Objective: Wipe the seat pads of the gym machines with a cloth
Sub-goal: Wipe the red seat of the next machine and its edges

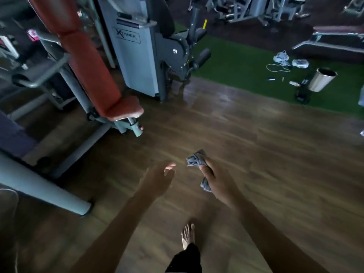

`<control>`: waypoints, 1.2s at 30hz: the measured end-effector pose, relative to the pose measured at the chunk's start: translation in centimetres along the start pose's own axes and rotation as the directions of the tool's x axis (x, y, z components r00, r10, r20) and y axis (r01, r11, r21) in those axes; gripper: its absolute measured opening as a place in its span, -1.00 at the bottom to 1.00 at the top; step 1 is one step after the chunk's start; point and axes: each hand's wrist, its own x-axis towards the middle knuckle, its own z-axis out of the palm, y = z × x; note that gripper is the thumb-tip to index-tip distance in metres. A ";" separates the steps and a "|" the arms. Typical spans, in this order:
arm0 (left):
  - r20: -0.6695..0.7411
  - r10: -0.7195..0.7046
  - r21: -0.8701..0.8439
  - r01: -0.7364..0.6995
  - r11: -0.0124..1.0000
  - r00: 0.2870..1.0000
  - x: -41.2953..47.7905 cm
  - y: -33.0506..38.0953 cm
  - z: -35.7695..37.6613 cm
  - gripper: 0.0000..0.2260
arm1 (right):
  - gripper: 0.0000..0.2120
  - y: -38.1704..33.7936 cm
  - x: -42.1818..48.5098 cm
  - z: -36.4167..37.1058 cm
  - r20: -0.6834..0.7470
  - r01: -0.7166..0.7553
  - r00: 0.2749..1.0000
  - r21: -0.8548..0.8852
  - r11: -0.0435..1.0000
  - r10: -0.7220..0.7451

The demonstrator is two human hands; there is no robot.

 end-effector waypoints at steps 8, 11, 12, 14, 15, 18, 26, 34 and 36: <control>-0.075 -0.132 -0.052 0.128 0.990 0.988 23.0 1.0 -4.7 -0.63 | -0.82 -0.7 25.5 -1.3 0.120 0.061 0.991 0.032 0.998 -0.065; -0.130 -0.186 -0.088 0.175 0.981 0.974 31.4 0.1 -6.6 -0.72 | -0.83 -0.2 35.9 -0.3 0.172 0.070 0.982 0.058 0.996 -0.079; -0.148 -0.205 -0.103 0.191 0.976 0.968 34.1 -0.4 -7.2 -0.75 | -0.82 0.0 39.4 0.2 0.182 0.072 0.980 0.074 0.995 -0.085; -0.185 -0.257 -0.123 0.237 0.964 0.948 39.2 -1.5 -8.3 -0.75 | -0.75 0.3 46.3 1.5 0.221 0.080 0.970 0.123 0.989 -0.106; -0.200 -0.292 -0.137 0.268 0.954 0.935 41.4 -2.1 -8.8 -0.76 | -0.71 0.2 49.6 2.1 0.251 0.079 0.962 0.132 0.988 -0.110; -0.235 -0.394 -0.189 0.356 0.915 0.889 47.0 -3.6 -10.6 -0.76 | -0.70 -0.5 58.6 4.8 0.385 0.077 0.913 0.168 0.983 -0.137; -0.234 -0.628 -0.305 0.557 0.772 0.742 58.7 -12.9 -15.0 -0.74 | -0.76 -1.2 75.8 16.1 0.595 0.223 0.777 0.044 0.974 -0.205; -0.311 -0.657 -0.301 0.585 0.753 0.686 73.4 -32.8 -10.0 -0.75 | -0.74 11.4 87.7 35.0 0.621 0.275 0.771 -0.128 0.953 -0.139; -0.345 -0.679 -0.308 0.605 0.734 0.648 76.6 -37.2 -8.7 -0.73 | -0.73 13.9 89.7 39.0 0.605 0.343 0.775 -0.160 0.926 -0.182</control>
